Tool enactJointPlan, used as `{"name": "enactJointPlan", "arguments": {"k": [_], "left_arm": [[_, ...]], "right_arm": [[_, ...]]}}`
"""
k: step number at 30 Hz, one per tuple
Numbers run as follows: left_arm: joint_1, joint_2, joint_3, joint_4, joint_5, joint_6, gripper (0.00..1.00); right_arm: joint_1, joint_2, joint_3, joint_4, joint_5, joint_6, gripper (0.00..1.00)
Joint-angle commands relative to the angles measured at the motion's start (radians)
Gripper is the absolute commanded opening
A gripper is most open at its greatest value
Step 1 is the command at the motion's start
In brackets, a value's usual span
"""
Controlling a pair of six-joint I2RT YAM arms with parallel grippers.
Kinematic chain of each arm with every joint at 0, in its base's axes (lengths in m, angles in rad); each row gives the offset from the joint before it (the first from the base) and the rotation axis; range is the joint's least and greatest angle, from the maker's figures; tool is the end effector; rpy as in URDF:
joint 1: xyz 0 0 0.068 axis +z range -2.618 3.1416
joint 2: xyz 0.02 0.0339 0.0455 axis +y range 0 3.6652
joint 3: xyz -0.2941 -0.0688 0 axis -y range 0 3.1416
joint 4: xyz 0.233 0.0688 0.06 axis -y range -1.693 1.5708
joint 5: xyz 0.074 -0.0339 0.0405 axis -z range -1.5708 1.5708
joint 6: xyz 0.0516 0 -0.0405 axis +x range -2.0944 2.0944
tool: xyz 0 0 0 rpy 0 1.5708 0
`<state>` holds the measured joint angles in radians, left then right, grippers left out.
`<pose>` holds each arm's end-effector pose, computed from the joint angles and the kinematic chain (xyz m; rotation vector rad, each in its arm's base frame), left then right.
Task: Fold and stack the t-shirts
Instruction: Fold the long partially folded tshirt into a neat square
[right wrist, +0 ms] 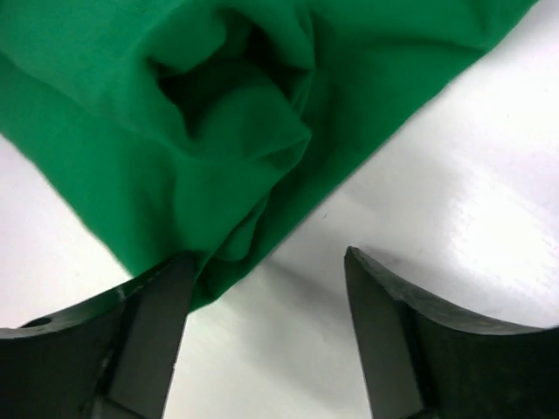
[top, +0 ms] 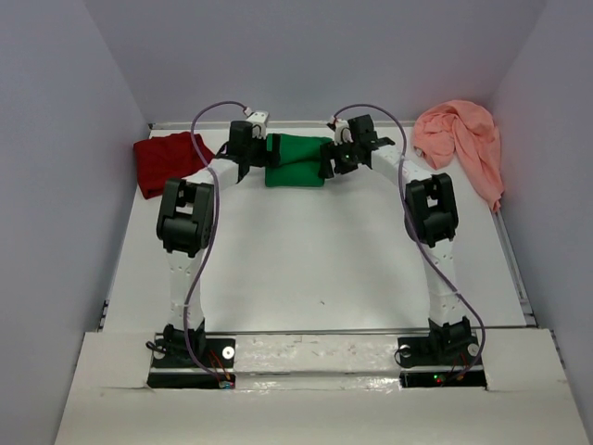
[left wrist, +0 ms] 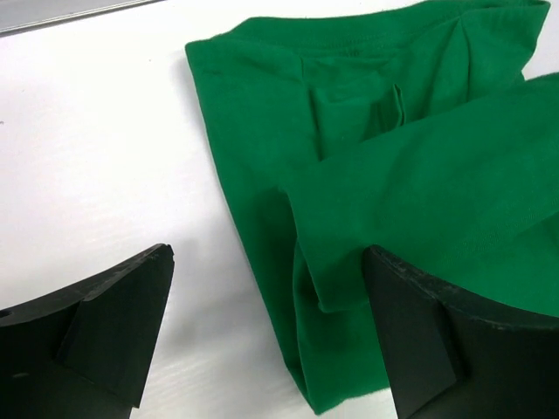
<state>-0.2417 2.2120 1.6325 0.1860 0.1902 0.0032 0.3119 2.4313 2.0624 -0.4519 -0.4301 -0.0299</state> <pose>0.5209 -0.1385 0.2240 0.3649 1.9385 -0.3428 0.5305 0.1937 0.1888 -0.6069 2.3124 0.6469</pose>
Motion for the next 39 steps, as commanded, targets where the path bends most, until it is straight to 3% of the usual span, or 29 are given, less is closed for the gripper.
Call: {"name": "enactJointPlan", "arguments": {"k": [1,2,3,4,11,19,25,37,38,39], "left_arm": [[-0.002,-0.181,-0.081,0.116,-0.032,0.024,0.99],[-0.001,-0.181,-0.101,0.116,-0.035,0.024,0.99],[-0.002,-0.219,-0.123,0.142,-0.041,0.029,0.99],[-0.001,-0.239,-0.14,0.156,-0.055,0.03,0.99],[-0.001,-0.412,-0.312,0.289,-0.149,0.038,0.99],[-0.01,-0.345,-0.272,0.159,0.077,0.003,0.99],[-0.033,-0.291,-0.278,0.136,0.098,-0.04,0.99],[-0.034,-0.376,-0.393,0.184,0.112,-0.02,0.99],[-0.033,-0.373,-0.392,0.182,0.123,-0.022,0.98],[-0.033,-0.361,-0.39,0.184,0.149,-0.022,0.59]], "right_arm": [[0.006,-0.178,-0.098,0.096,-0.033,-0.015,0.59],[0.006,-0.192,-0.099,0.104,-0.038,-0.016,0.39],[0.006,-0.202,-0.138,0.107,-0.03,-0.012,0.06],[0.006,-0.212,-0.152,0.107,-0.032,-0.008,0.0],[0.006,-0.297,-0.291,0.131,-0.044,-0.019,0.0],[0.006,-0.325,-0.301,0.136,-0.068,0.001,0.0],[0.015,-0.242,-0.156,0.134,-0.119,0.027,0.0],[0.035,-0.003,0.182,0.047,-0.098,0.027,0.0],[0.035,-0.002,0.183,0.048,-0.099,0.027,0.0],[0.035,0.0,0.185,0.047,-0.102,0.027,0.0]]}}
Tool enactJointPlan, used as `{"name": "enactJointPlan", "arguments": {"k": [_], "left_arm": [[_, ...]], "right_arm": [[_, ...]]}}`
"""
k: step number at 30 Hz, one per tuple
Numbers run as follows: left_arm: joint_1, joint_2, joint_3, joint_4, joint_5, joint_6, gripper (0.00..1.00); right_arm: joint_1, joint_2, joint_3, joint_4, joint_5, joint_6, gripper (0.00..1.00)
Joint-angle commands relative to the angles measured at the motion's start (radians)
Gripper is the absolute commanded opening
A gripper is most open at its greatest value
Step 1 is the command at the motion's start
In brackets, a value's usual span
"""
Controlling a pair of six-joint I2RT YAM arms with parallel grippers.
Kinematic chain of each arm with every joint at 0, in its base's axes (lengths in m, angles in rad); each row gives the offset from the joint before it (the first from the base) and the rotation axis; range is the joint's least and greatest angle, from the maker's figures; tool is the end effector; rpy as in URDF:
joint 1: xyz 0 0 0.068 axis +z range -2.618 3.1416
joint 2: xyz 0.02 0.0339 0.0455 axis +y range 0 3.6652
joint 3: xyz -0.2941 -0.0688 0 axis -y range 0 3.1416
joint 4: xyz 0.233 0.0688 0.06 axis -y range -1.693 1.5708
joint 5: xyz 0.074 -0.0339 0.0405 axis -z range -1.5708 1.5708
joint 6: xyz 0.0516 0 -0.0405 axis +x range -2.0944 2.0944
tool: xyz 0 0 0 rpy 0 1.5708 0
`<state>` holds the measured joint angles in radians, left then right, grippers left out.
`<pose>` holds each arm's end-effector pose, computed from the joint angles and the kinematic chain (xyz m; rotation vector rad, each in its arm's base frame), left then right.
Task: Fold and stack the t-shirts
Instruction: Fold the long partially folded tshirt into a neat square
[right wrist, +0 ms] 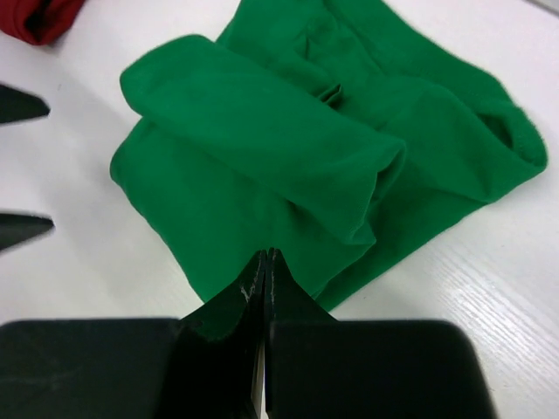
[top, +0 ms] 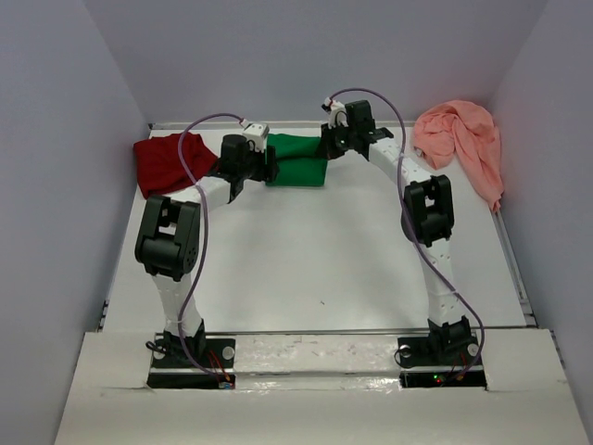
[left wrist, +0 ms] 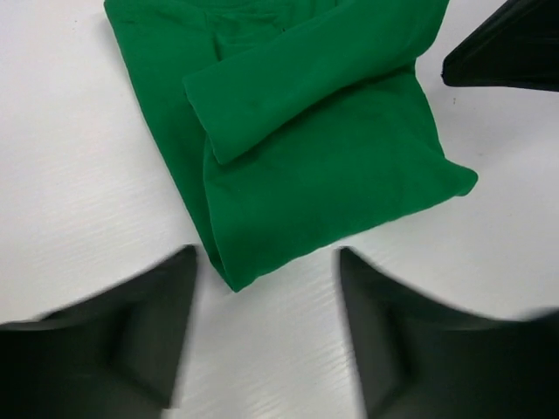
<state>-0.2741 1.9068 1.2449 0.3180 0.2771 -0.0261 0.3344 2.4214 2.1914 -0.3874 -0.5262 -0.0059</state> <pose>0.4333 -0.1365 0.2536 0.4244 1.8814 -0.4667 0.5378 0.2143 0.2441 -0.6653 2.0886 0.7602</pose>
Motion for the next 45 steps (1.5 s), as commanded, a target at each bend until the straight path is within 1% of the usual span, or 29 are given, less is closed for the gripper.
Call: {"name": "enactJointPlan", "arguments": {"k": [1,2,3,5,8,11,14,15,18,19,21,22,24,25,27,28,31,33,34,37,39,42,44,45], "left_arm": [[-0.004,-0.045,0.017,0.05,0.06,0.002,0.23],[-0.008,-0.01,0.042,0.012,0.042,-0.003,0.05],[-0.013,0.012,0.077,-0.015,0.025,0.0,0.0],[-0.016,0.063,0.149,-0.042,0.027,0.003,0.0],[-0.019,0.1,0.218,-0.079,0.03,0.006,0.0],[-0.028,0.104,0.223,-0.079,0.024,0.002,0.0],[-0.034,0.107,0.217,-0.077,0.02,0.0,0.0],[-0.034,0.107,0.212,-0.07,0.019,-0.006,0.0],[-0.036,0.107,0.196,-0.062,0.014,-0.018,0.0],[-0.037,0.106,0.191,-0.056,0.016,-0.021,0.0],[-0.04,0.089,0.16,-0.037,-0.002,-0.023,0.0],[-0.043,0.083,0.153,-0.014,-0.019,-0.021,0.0],[-0.043,0.069,0.128,0.012,-0.035,-0.024,0.0],[-0.043,0.066,0.125,0.016,-0.038,-0.024,0.0],[-0.047,0.063,0.114,0.029,-0.058,-0.034,0.0],[-0.05,0.06,0.11,0.047,-0.056,-0.038,0.0],[-0.057,0.046,0.087,0.082,-0.081,-0.037,0.0],[-0.062,0.034,0.056,0.121,-0.085,-0.037,0.0],[-0.063,0.031,0.042,0.128,-0.093,-0.035,0.0],[-0.073,0.024,0.024,0.15,-0.093,-0.034,0.0],[-0.077,0.021,0.013,0.156,-0.093,-0.031,0.0],[-0.08,0.012,-0.007,0.193,-0.113,-0.025,0.0],[-0.085,0.003,-0.022,0.204,-0.136,-0.02,0.0],[-0.086,-0.011,-0.031,0.22,-0.145,-0.017,0.0]], "right_arm": [[0.012,0.008,0.056,-0.018,-0.008,0.003,0.0],[0.012,0.007,0.05,-0.018,-0.009,0.033,0.0],[0.021,0.005,0.045,-0.021,-0.015,0.035,0.0],[0.022,-0.007,0.03,-0.018,-0.026,0.04,0.0],[0.022,-0.008,0.011,-0.011,-0.038,0.04,0.0],[0.032,0.008,0.025,-0.005,-0.044,0.044,0.0],[0.045,0.06,0.096,-0.01,-0.032,0.05,0.0],[0.055,0.1,0.123,-0.013,-0.005,0.064,0.0],[0.055,0.203,0.314,-0.068,0.113,0.131,0.0],[0.055,0.287,0.388,-0.097,0.188,0.15,0.0],[0.055,0.327,0.497,-0.107,0.244,0.199,0.0],[0.055,0.327,0.489,-0.081,0.291,0.214,0.0],[0.064,0.303,0.456,-0.007,0.334,0.24,0.0],[0.064,0.303,0.467,0.011,0.394,0.247,0.0],[0.074,0.304,0.491,0.031,0.458,0.247,0.0],[0.074,0.297,0.489,0.045,0.526,0.244,0.0],[0.074,0.254,0.433,0.168,0.652,0.208,0.0],[0.074,0.252,0.439,0.208,0.692,0.163,0.0],[0.086,0.252,0.441,0.255,0.754,0.144,0.0],[0.11,0.252,0.43,0.34,0.845,0.058,0.0],[0.11,0.254,0.433,0.375,0.809,0.034,0.0],[0.12,0.242,0.424,0.358,0.729,0.053,0.01],[0.12,0.214,0.421,0.285,0.68,0.061,0.24],[0.12,0.199,0.403,0.256,0.645,0.054,0.48]]}}
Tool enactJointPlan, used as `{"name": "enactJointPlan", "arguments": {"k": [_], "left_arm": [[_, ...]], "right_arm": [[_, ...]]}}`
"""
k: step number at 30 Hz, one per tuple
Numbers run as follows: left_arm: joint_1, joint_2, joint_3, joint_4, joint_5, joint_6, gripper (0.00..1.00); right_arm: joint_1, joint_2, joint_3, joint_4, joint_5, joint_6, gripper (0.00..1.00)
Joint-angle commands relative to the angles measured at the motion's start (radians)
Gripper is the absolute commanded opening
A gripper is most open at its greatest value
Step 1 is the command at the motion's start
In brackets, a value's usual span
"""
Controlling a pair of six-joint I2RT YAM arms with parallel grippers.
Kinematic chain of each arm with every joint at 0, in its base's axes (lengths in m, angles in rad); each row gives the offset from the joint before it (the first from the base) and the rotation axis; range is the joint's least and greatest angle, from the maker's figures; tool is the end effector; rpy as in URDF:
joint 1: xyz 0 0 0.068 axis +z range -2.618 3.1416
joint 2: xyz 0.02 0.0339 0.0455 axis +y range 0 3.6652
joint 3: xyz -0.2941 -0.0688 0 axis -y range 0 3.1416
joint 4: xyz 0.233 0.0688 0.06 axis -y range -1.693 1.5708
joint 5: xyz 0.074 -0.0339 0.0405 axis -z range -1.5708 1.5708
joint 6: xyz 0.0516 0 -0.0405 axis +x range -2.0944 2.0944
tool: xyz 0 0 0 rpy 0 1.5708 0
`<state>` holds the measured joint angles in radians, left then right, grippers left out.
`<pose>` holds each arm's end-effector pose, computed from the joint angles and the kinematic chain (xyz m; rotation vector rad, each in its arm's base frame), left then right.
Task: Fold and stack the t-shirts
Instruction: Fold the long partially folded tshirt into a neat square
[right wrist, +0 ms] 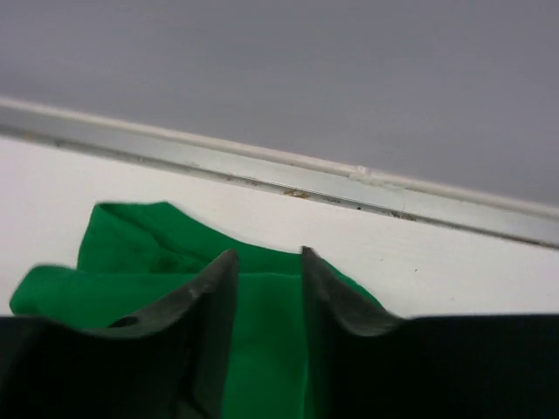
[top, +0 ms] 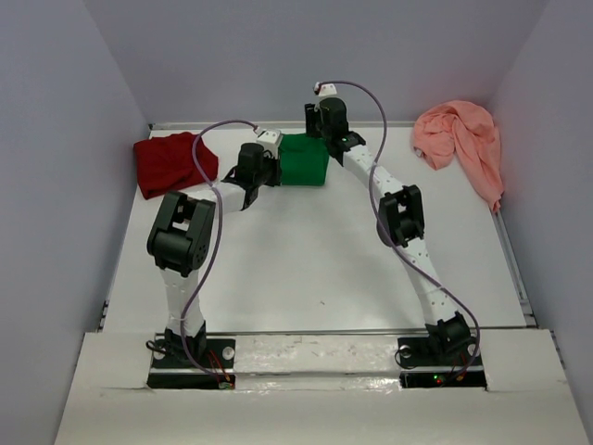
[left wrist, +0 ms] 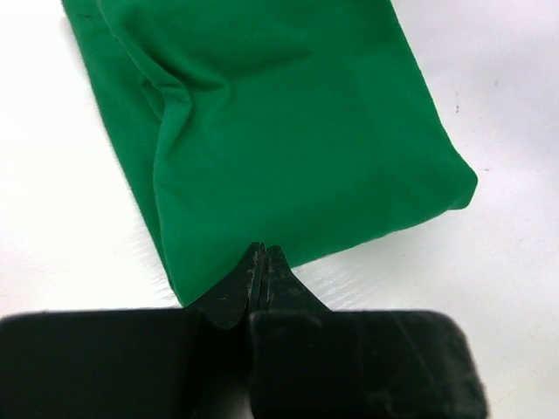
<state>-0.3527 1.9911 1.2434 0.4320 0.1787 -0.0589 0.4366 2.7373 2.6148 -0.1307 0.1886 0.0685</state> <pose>0.4381 -0.1711 0.2288 0.4007 1.8636 -0.4488 0.5928 0.2660 0.2290 -0.2019 1.8121 0.1852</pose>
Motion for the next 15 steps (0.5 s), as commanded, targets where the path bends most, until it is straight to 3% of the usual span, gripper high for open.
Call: {"name": "enactJointPlan", "arguments": {"k": [1,3,6,7,8,11,15], "left_arm": [[-0.009,-0.104,-0.036,0.117,-0.083,0.019,0.0],[-0.02,-0.133,-0.045,0.126,-0.126,0.031,0.0],[-0.043,-0.155,-0.044,0.134,-0.16,0.048,0.23],[-0.046,-0.153,-0.038,0.128,-0.156,0.05,0.4],[-0.051,-0.153,-0.024,0.122,-0.156,0.048,0.47],[-0.065,-0.143,0.004,0.091,-0.134,0.047,0.56],[-0.077,-0.103,0.05,0.031,-0.114,0.031,0.59]], "right_arm": [[0.017,-0.14,-0.042,-0.035,-0.099,-0.029,0.66],[0.017,-0.251,-0.198,-0.09,-0.172,-0.038,0.68],[0.017,-0.458,-0.422,-0.11,-0.259,-0.073,0.67],[0.017,-0.511,-0.564,-0.115,-0.32,-0.105,0.69],[0.017,-0.56,-0.623,-0.141,-0.333,-0.13,0.7],[0.017,-0.726,-0.804,-0.179,-0.362,-0.139,0.77],[0.017,-0.774,-0.834,-0.319,-0.413,-0.131,0.79]]}}
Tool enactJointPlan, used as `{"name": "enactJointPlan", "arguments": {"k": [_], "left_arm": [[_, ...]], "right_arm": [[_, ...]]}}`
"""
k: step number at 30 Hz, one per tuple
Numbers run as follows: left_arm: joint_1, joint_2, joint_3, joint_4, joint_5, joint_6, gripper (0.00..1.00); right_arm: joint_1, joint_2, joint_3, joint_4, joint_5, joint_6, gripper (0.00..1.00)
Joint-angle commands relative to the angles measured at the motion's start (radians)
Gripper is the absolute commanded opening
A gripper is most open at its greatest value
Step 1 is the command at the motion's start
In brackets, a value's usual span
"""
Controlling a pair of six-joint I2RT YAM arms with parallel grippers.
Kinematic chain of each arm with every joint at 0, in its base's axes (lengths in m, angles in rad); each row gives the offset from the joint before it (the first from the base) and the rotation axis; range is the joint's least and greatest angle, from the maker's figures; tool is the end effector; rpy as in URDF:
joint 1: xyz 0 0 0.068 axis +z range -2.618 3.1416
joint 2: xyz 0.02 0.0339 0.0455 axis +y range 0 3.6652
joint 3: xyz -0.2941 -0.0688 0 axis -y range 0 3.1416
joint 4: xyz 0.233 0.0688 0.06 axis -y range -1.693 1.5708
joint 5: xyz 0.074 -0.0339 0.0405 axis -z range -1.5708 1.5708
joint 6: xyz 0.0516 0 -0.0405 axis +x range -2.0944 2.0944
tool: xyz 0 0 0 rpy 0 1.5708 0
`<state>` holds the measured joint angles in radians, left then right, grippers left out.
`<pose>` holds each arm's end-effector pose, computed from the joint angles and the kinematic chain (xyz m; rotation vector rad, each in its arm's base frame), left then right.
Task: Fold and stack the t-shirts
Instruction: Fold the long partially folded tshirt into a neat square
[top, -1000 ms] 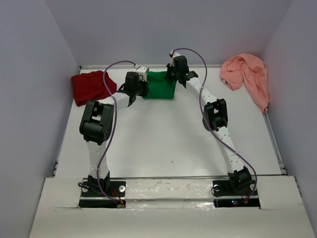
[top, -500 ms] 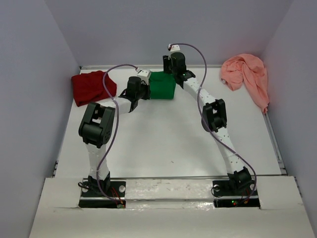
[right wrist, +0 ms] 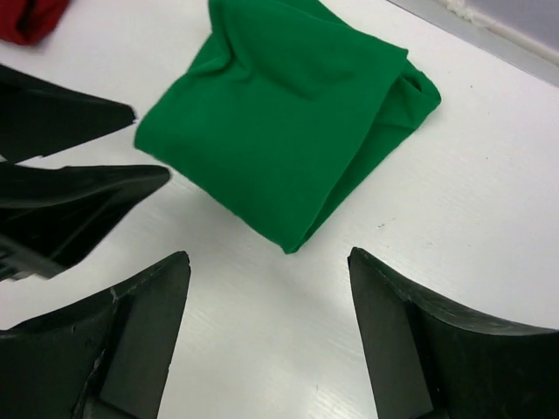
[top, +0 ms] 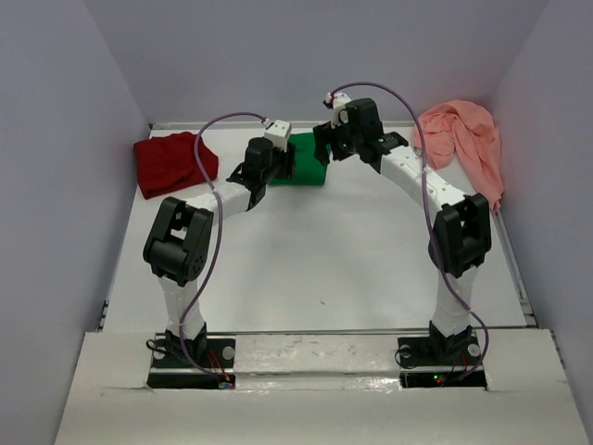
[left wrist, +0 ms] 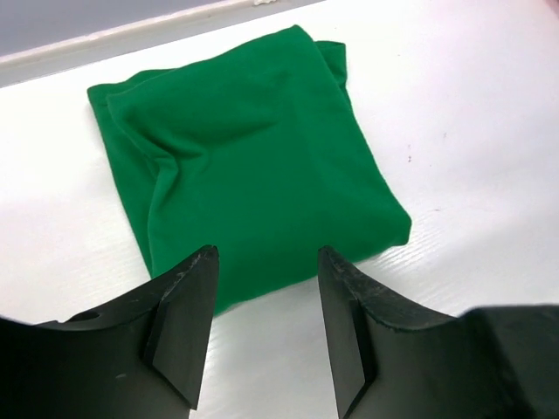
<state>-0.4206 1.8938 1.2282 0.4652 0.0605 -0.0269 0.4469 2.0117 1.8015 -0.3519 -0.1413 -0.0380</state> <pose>0.4156 -0.1893 0.2707 0.3926 1.7426 -0.3765 0.4403 0.2191 0.3229 -0.5977 2.0671 0.3899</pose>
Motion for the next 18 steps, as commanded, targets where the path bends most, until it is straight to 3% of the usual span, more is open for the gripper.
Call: {"name": "enactJointPlan", "arguments": {"k": [1,7,11,18], "left_arm": [[-0.01,-0.001,0.065,-0.002,-0.001,-0.004,0.59],[-0.015,0.037,0.071,0.006,-0.024,-0.004,0.59],[-0.015,0.08,0.106,0.009,-0.05,0.01,0.59],[-0.017,0.148,0.22,-0.04,-0.188,0.021,0.61]], "right_arm": [[0.007,-0.05,-0.033,-0.105,-0.078,-0.025,0.79],[0.007,-0.028,-0.047,-0.111,-0.129,-0.068,0.68],[0.007,0.064,0.048,-0.111,-0.106,-0.046,0.62],[0.007,0.258,0.288,-0.105,-0.058,-0.059,0.75]]}}
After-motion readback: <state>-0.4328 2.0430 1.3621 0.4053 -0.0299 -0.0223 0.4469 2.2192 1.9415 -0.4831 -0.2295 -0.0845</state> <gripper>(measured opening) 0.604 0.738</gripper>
